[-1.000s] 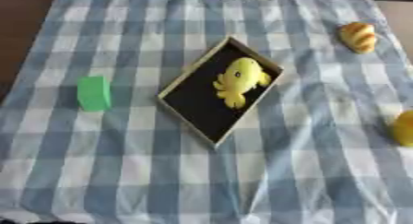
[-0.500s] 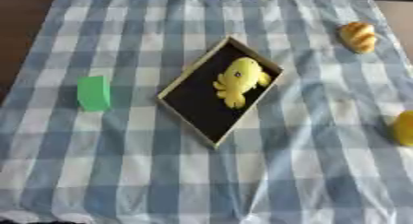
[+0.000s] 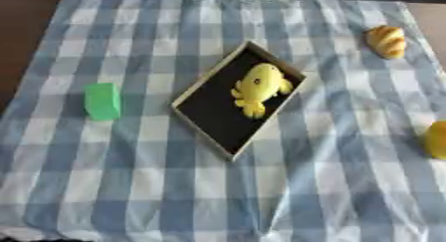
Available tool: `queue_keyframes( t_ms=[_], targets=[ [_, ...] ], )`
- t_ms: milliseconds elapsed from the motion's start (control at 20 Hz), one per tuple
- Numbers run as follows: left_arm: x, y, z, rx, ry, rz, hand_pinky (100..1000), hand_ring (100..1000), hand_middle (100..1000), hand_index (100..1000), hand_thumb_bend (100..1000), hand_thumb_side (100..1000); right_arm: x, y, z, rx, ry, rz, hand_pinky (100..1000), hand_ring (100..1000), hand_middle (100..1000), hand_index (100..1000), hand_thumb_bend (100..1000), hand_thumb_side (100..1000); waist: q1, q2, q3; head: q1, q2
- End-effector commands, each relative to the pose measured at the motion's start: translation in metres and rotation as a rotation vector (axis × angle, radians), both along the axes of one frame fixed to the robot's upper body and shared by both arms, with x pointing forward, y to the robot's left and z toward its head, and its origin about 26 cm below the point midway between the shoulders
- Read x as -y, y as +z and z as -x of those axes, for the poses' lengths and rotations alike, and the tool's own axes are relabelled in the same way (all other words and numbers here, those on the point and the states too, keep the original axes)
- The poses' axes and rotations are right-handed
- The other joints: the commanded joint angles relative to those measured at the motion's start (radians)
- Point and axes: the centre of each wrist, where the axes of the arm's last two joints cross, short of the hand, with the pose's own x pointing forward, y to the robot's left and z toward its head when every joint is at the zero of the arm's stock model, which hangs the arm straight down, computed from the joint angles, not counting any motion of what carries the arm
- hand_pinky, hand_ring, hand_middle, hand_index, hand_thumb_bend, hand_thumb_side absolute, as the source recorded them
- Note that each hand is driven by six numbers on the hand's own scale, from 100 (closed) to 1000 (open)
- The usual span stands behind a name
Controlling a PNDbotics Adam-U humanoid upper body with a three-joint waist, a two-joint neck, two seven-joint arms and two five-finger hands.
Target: Pick up objects on the table and place them in the box.
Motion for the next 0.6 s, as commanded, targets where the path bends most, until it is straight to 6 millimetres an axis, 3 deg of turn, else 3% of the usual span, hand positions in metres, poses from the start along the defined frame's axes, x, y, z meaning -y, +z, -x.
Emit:
queue_keyframes(
  t_ms=[50,250,600],
  targets=[
    [-0.001,0.008,0.001,0.017,-0.014,-0.029,685,795,680,812,100,665,0.035,0.005,-0.017,-0.071,-0.066,0.046,921,1000,915,924,100,606,-0.006,-0.032,0.003,-0.006,0.004],
    [-0.001,0.008,0.001,0.014,-0.018,-0.032,685,795,680,811,100,664,0.056,-0.005,-0.044,-0.192,-0.057,0.083,938,1000,945,950,100,679,-0.005,-0.035,0.004,-0.006,0.005],
    [0.000,0.007,0.001,0.007,-0.026,-0.032,685,796,679,811,100,666,0.069,-0.022,-0.078,-0.397,-0.047,0.172,950,1000,964,970,100,770,-0.004,-0.044,-0.004,-0.011,0.005]
  ],
)
